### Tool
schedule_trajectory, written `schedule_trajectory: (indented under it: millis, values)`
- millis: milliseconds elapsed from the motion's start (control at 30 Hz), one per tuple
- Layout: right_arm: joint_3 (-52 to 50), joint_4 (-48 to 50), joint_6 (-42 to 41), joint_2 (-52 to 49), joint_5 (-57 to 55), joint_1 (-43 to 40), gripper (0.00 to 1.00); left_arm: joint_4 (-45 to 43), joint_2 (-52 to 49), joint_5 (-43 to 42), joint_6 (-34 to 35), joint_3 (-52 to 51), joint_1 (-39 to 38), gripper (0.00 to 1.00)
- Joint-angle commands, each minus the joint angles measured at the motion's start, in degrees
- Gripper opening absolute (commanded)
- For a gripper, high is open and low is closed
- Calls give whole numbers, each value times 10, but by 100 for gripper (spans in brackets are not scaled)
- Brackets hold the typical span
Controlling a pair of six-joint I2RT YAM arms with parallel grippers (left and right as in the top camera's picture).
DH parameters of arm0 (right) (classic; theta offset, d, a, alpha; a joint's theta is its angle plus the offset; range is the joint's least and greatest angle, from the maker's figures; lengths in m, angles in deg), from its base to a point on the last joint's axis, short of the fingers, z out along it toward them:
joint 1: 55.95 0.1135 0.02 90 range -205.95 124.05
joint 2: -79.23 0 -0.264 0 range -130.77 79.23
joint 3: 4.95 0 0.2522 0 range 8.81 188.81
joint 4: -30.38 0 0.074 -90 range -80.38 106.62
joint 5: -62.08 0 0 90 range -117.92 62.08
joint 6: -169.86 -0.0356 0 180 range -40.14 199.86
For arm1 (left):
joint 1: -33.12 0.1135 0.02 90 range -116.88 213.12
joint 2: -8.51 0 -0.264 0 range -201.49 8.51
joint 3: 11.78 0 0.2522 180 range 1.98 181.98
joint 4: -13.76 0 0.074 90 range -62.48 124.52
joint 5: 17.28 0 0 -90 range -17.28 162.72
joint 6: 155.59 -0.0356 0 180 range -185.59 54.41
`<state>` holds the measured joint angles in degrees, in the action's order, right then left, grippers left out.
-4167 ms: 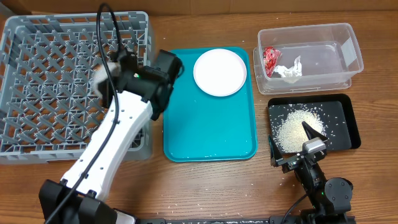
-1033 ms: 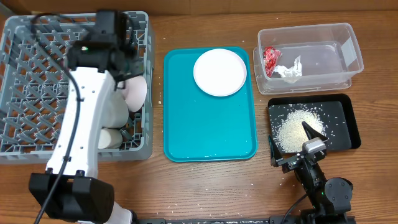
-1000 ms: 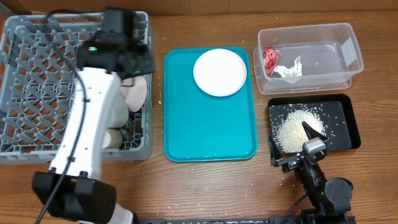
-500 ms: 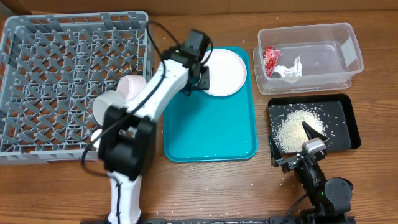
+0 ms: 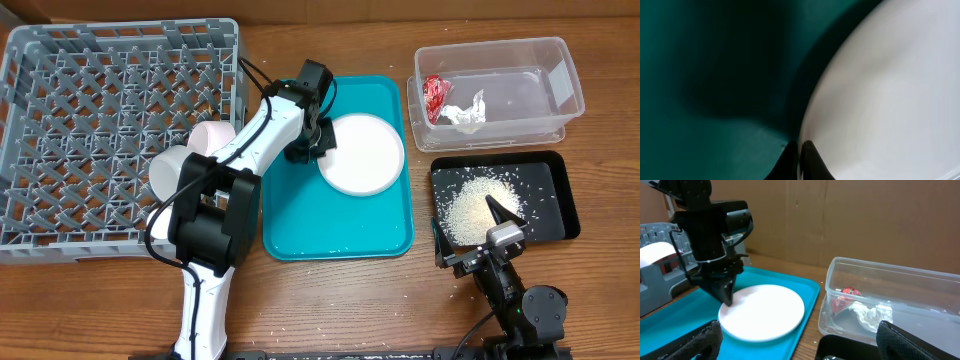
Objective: Sort waste into correct bins and load items into the dishwasher
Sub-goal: 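Move the left gripper to the white plate and grasp its edge, then lift the white plate with the left gripper and stand it in the rack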
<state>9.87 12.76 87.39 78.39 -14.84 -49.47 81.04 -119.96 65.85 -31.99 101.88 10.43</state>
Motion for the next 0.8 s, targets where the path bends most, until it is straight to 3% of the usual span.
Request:
schedule_trajectory:
  millis: [0,333,600,767]
  values:
    - [-6,4,0,7,-5,-1,100,50,14,35,-40,25,22,4]
    - [-6,4,0,7,-5,-1,100,235,210,300,-151,155,46,4]
    - [-6,4,0,7,-5,-1,100,313,341,692,-186,157,50,4]
    - [-6,4,0,7,-5,-1,100,371,347,735,-179,148,60,4]
